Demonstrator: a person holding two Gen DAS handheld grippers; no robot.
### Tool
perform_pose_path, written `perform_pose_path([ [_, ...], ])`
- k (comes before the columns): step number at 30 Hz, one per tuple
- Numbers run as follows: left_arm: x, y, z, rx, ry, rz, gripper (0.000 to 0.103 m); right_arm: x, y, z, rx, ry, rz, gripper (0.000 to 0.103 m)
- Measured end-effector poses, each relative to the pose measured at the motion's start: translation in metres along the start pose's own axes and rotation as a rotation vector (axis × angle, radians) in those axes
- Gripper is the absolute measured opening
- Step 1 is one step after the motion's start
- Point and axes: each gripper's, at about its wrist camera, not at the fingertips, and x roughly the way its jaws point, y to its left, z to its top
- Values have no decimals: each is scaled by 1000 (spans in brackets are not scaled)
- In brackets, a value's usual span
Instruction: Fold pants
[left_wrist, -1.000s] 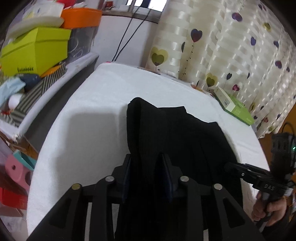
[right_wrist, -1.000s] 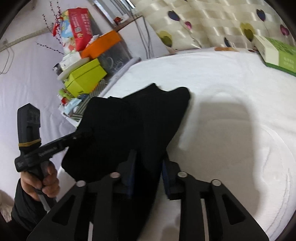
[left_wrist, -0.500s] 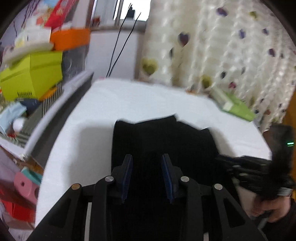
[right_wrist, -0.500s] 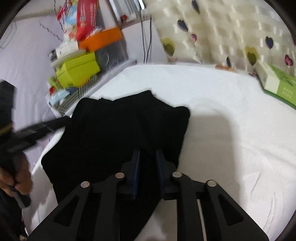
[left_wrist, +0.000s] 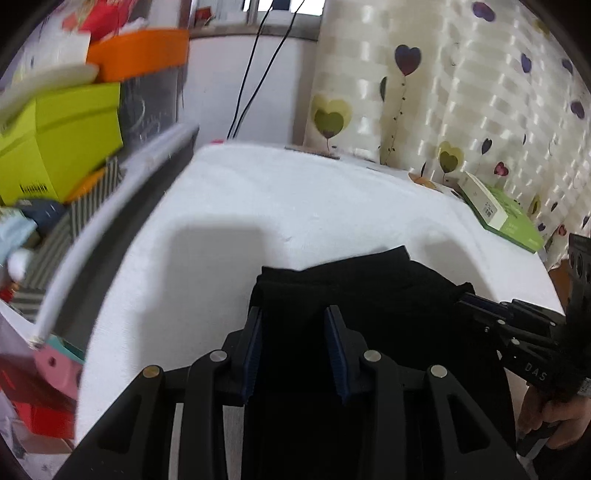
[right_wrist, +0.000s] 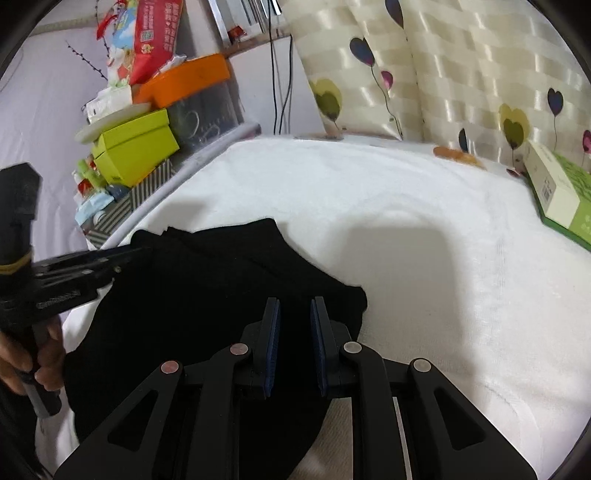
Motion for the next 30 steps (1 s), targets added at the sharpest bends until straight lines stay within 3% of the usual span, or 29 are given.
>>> perform_pose_path([
  [4,-2,5,0,-20,-4,-26,38,-2,4,2,-26,18,-26,17],
  [9,-46,-16,-19,25,-83,89,37,-45,17,-21,-10,-23,-15,20],
  [14,-92,-47,-61,68,-129,103,37,-87,40,-63,-27,-51,17,36],
  [21,-133,-69,-110,44,-148,71,37,-126,68,-101,-56,-81,24,36],
  [30,-154,-77,-142,21,-162,86,37,-143,92,-129,-124,-76,25,36],
])
